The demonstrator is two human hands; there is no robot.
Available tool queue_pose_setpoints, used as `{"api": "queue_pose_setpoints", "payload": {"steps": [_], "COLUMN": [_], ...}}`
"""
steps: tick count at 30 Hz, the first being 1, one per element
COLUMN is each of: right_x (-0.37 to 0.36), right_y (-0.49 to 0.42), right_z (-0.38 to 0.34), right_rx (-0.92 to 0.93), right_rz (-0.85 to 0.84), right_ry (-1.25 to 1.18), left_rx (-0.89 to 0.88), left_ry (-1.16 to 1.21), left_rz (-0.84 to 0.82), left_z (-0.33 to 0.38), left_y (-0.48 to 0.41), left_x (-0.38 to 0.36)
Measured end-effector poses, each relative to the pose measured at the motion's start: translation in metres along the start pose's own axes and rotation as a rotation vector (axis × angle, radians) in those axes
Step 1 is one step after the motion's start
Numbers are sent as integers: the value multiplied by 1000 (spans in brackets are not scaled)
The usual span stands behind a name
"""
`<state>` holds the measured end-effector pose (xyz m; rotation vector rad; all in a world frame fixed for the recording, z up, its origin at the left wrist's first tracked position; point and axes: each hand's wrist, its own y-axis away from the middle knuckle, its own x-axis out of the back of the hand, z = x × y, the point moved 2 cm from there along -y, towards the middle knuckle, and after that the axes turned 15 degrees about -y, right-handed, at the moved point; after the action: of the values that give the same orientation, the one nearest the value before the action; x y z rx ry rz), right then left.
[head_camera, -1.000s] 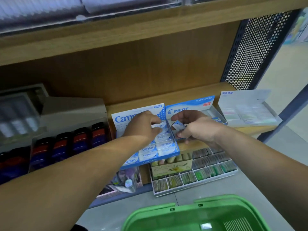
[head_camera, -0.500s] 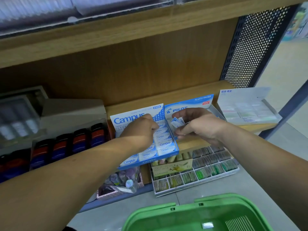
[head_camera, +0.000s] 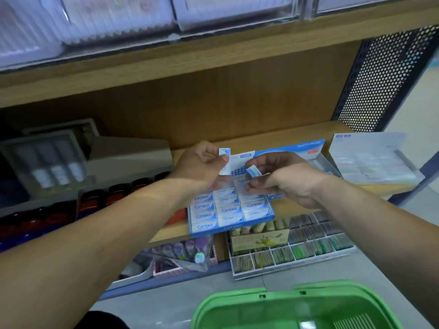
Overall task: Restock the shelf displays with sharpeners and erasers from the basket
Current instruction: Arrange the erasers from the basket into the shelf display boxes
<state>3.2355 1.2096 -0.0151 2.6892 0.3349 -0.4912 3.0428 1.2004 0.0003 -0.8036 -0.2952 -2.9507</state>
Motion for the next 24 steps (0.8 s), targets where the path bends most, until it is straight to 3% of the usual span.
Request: {"api": "queue_pose_setpoints", "payload": {"steps": [6, 11, 15, 19, 22, 24], "right_x": [16, 20, 19, 25, 35, 38], "right_y": [-2, -5, -7, -4, -2, 2], "right_z": [8, 10, 9, 3, -1, -4], "right_rx": [59, 121, 150, 149, 116, 90], "right_rz": [119, 172, 165, 161, 156, 137], "right_ry": [417, 432, 429, 396, 279, 209], "left_rx": [-190, -235, -307, -271, -319, -256], "left_ry": [-727, -813, -1092, -1259, -1186, -740], "left_rz": [-79, 2, 12, -44, 49, 42], "left_z": [-26, -32, -30, -27, -15, 0], "left_y": [-11, -18, -21, -18, -12, -3], "left_x": [6, -3, -11, -20, -20, -29]}}
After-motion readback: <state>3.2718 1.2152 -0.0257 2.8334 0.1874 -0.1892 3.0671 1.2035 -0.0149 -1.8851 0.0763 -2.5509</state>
